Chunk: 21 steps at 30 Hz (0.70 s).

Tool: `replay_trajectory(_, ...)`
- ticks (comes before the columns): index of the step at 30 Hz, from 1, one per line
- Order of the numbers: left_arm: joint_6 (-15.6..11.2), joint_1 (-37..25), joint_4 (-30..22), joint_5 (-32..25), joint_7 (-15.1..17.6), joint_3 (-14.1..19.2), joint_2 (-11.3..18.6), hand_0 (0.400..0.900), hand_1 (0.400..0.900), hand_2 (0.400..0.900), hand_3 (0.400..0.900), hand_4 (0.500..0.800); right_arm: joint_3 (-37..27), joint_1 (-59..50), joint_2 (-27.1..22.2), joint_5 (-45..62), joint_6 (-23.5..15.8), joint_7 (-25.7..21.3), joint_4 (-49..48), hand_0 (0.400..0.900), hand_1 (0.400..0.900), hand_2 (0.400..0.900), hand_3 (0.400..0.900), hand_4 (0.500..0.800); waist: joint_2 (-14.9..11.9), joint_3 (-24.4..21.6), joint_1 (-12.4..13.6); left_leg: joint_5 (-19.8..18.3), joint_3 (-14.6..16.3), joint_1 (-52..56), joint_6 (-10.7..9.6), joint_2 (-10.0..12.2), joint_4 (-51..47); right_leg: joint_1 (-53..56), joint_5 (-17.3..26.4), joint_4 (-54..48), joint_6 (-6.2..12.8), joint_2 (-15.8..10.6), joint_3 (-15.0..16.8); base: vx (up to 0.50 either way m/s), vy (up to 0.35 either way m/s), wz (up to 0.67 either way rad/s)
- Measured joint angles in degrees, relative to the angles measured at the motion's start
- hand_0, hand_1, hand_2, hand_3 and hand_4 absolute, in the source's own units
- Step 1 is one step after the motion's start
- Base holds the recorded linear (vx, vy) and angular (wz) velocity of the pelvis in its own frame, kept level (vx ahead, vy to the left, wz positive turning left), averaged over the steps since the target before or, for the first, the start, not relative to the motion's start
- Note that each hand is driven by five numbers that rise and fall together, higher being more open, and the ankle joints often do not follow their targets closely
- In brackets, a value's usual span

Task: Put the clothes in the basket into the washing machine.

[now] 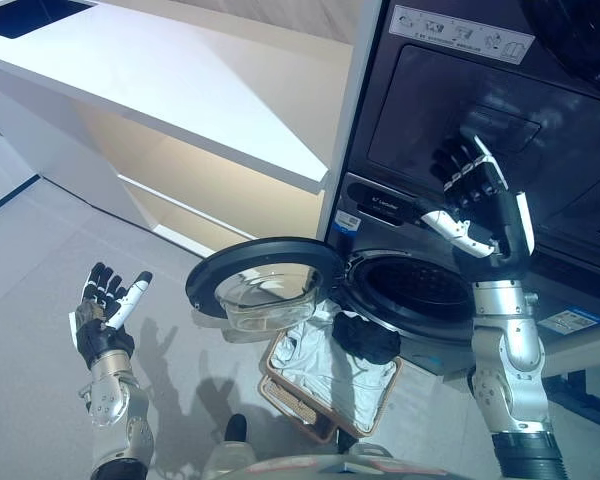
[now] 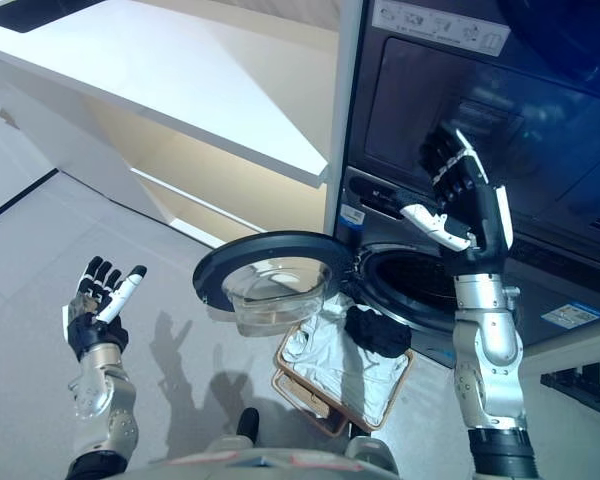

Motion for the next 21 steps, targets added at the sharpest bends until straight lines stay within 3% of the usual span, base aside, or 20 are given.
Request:
replay_trajectory(7,-0.05,0.01,0.00,-1.31,-0.64,0.00,0.00,0.900,0.900,0.900,0.900,0.800,0.24,0.42,-0.02,-1.22,0.85,-0.67,2.41,0.900,0.900,0.900,0.900,0.800,-0.01,-0.01,-0.04,0.00,0.05,0.03,0.01,0.00,-0.02,-0.02,0.00,0.00,0.00,-0.02,0.05,0.00,0.001,-0.01)
replay_trajectory(21,-0.04,1.96,-0.32,-1.68,-2.42,0.00,0.17,0.900,0.900,0.900,0.900,0.800,6.38,0.57,-2.93,-21.44,5.08,-6.69,22.72,0.900,0.900,0.900,0.900,0.800,-0.12,-0.36,0.24,0.02,0.79,-1.11,0.15,-0.04,0.01,-1.62,0.05,0.00,-0.03,-0.06,0.89,0.00,0.006,-0.01)
